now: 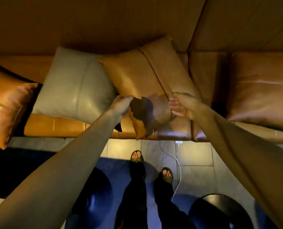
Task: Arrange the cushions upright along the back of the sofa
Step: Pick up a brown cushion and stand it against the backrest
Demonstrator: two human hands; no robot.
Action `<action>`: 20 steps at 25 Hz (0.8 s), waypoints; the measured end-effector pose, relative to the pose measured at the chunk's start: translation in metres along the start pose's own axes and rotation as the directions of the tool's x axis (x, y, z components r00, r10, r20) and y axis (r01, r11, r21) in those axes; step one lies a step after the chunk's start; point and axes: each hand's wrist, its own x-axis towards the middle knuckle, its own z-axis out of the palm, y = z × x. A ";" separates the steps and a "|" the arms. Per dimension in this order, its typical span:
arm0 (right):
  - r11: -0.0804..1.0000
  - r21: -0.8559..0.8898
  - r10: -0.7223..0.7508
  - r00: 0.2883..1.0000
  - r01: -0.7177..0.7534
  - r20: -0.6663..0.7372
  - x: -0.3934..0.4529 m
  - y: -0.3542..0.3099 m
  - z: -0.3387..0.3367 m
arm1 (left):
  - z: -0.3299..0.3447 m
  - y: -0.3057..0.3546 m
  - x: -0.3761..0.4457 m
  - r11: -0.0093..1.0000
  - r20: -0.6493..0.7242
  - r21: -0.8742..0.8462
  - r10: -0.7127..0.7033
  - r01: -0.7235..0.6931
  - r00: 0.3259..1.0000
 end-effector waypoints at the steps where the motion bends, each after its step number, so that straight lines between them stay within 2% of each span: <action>1: 1.000 0.030 0.001 0.999 0.000 -0.037 0.009 0.000 0.007 | -0.004 0.000 0.010 1.000 -0.018 -0.019 -0.001 0.000 1.000; 3: 0.998 0.059 0.025 0.990 -0.017 -0.138 0.029 0.003 0.013 | -0.008 -0.006 0.028 1.000 -0.048 -0.020 -0.024 0.023 0.999; 5: 0.997 0.079 0.036 0.984 -0.023 -0.174 0.048 0.007 0.023 | -0.007 -0.009 0.044 1.000 -0.063 -0.017 -0.026 0.025 0.998; 8: 0.999 0.028 -0.026 0.953 0.036 -0.301 0.068 0.015 0.030 | 0.003 -0.005 0.059 1.000 -0.096 -0.005 0.003 -0.004 0.995; 13: 0.999 -0.034 -0.049 0.940 0.040 -0.336 0.073 0.020 0.019 | 0.015 -0.011 0.075 0.999 -0.179 0.039 0.004 0.003 0.984; 17: 0.924 -0.380 -0.202 0.891 0.035 -0.408 0.058 0.018 0.005 | 0.027 -0.005 0.082 0.999 -0.239 0.005 -0.049 0.052 0.970; 20: 0.915 -0.403 -0.203 0.898 0.031 -0.391 0.054 0.018 -0.004 | 0.030 0.003 0.070 0.987 -0.289 0.142 -0.035 0.079 0.957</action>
